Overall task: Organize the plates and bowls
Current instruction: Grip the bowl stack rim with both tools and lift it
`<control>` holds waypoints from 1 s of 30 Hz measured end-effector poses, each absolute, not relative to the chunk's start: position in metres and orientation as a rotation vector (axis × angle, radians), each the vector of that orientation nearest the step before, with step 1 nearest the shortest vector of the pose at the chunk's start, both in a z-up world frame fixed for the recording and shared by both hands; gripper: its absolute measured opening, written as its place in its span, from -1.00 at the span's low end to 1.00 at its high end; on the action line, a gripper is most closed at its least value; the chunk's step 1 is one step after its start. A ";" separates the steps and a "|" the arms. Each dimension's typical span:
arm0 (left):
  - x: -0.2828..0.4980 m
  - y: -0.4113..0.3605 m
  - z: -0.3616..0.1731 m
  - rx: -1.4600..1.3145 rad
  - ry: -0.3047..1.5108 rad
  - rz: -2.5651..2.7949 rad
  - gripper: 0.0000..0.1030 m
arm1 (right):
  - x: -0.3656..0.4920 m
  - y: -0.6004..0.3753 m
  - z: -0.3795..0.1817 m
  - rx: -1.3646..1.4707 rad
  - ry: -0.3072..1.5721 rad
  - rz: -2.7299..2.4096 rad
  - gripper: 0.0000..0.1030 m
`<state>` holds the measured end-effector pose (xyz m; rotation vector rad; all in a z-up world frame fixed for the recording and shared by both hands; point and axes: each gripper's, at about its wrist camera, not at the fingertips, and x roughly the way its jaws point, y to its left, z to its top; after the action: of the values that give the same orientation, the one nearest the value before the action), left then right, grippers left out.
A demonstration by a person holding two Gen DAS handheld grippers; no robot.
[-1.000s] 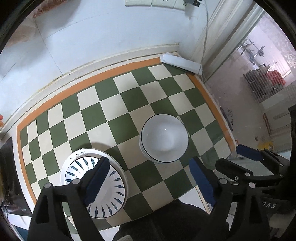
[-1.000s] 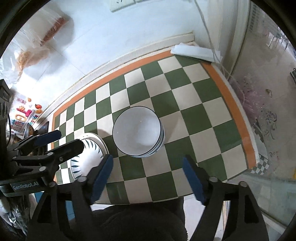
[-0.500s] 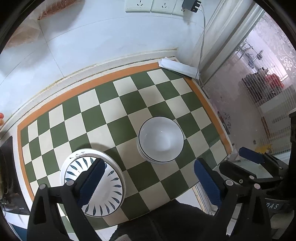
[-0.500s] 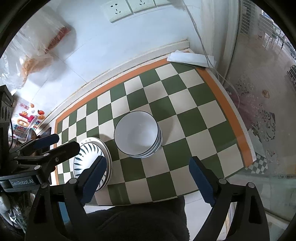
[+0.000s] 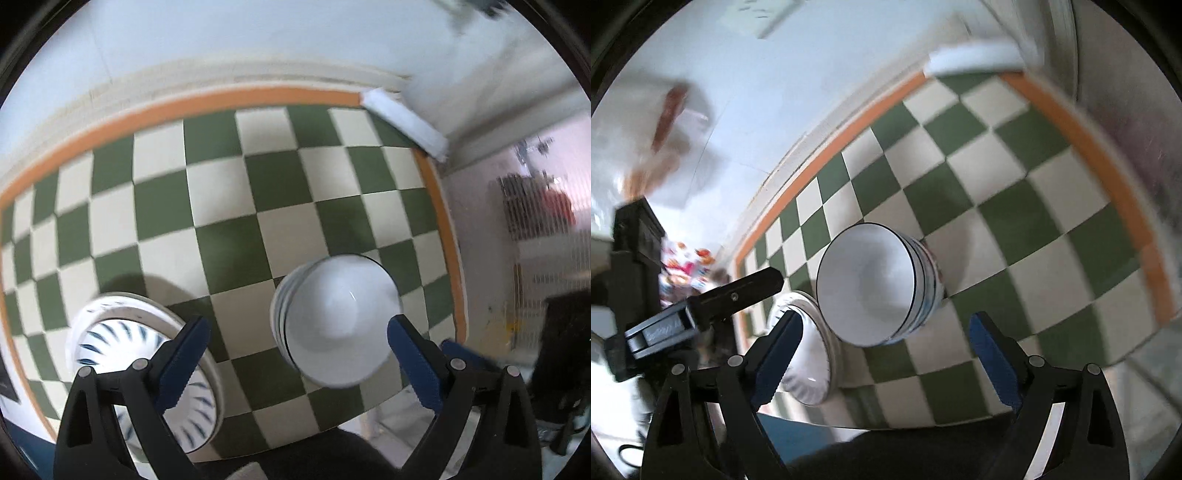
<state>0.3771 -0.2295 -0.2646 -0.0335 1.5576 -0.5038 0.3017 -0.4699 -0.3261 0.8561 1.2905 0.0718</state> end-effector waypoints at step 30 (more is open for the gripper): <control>0.390 -0.259 -0.369 -0.075 1.729 -0.621 0.08 | 0.351 -0.449 -0.496 1.111 1.410 0.299 0.15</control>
<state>0.3899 -0.2587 -0.3693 -0.0753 1.7287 -0.6212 0.3510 -0.4494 -0.4956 1.1108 1.4099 0.2989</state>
